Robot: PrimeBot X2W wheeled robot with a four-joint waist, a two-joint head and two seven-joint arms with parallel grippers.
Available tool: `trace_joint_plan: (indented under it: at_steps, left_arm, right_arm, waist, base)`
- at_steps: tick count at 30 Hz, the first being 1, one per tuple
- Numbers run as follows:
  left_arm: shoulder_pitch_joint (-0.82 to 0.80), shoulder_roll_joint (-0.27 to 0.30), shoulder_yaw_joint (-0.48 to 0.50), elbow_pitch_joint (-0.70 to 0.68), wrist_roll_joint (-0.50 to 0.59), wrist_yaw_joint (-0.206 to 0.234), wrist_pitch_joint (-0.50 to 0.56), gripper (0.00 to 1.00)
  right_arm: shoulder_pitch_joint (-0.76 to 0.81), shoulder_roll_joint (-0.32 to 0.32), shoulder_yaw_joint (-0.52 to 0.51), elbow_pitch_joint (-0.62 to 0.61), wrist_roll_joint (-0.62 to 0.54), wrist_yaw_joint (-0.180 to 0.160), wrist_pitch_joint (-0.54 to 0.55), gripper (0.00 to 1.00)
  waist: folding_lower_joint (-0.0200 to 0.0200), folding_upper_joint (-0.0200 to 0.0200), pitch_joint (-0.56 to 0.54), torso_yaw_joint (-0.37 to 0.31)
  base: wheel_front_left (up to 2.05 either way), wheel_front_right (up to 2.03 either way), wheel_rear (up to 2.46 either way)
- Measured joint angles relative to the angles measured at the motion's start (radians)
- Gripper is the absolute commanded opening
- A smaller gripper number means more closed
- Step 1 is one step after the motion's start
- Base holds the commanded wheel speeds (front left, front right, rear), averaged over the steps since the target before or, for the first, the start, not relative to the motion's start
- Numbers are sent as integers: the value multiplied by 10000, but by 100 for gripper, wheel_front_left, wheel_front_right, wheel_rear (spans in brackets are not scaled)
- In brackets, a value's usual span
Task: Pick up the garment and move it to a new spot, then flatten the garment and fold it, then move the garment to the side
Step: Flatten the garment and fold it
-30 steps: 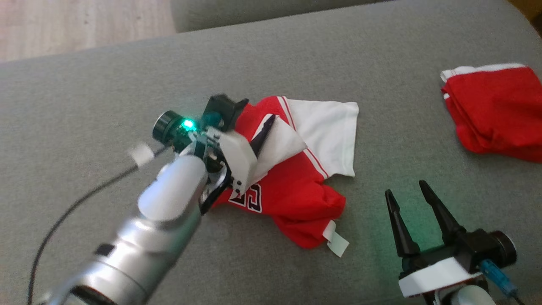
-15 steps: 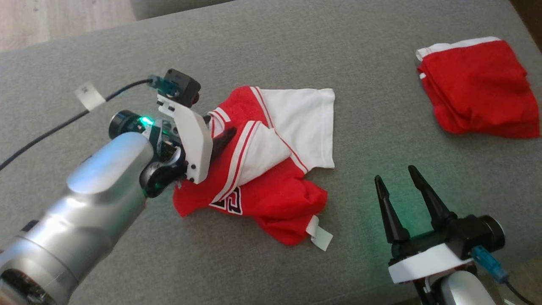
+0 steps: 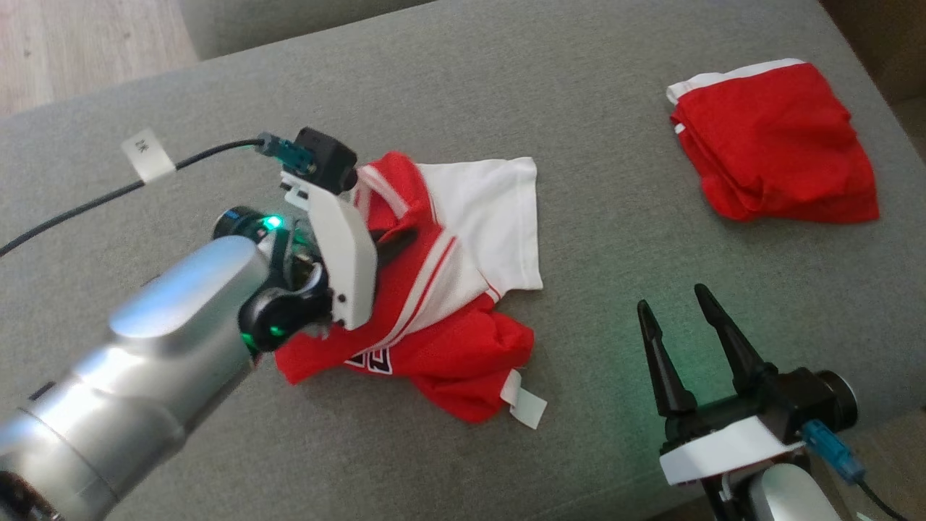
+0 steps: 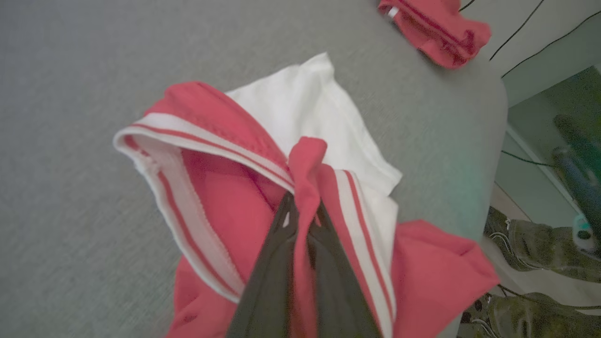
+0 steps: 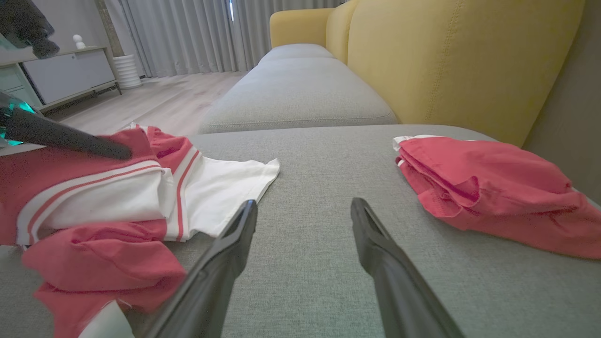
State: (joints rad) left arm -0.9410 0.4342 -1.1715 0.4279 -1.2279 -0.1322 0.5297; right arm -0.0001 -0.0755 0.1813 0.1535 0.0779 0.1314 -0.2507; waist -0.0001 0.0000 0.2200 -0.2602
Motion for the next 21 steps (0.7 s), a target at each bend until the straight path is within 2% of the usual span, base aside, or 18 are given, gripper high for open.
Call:
trace_joint_plan:
  at_steps: [3, 8, 13, 16, 21]
  left_arm:
    - [-56, -138, 15, -456, -117, 0, -1014, 0]
    - [-822, -848, 226, -619, -410, 0, -2746, 0]
    - [-2163, -1741, 1072, -19, -420, -2, -4938, 0]
    - [-2784, -2113, 1889, 627, -894, -2, -6115, 0]
    - [-3055, -2399, 2754, 1342, -1580, 0, -7085, 0]
  right_arm:
    - [7, 21, -8, 48, 0, 0, 0, 100]
    - [38, 65, -23, 82, 0, 0, 0, 100]
    - [353, 100, -90, 132, -2, 0, 0, 100]
    - [647, 96, -226, 151, -4, 0, 0, 100]
    - [991, 65, -422, 117, -61, 0, 0, 100]
  waist:
    - [0, 0, -123, -86]
    - [0, 0, -425, -182]
    - [0, 0, -905, -225]
    - [0, 0, -1236, -201]
    - [-2, 0, -1603, 0]
  base:
    - [0, 0, 0]
    - [0, 0, 0]
    - [0, 0, 0]
    - [0, 0, 0]
    - [0, 0, 0]
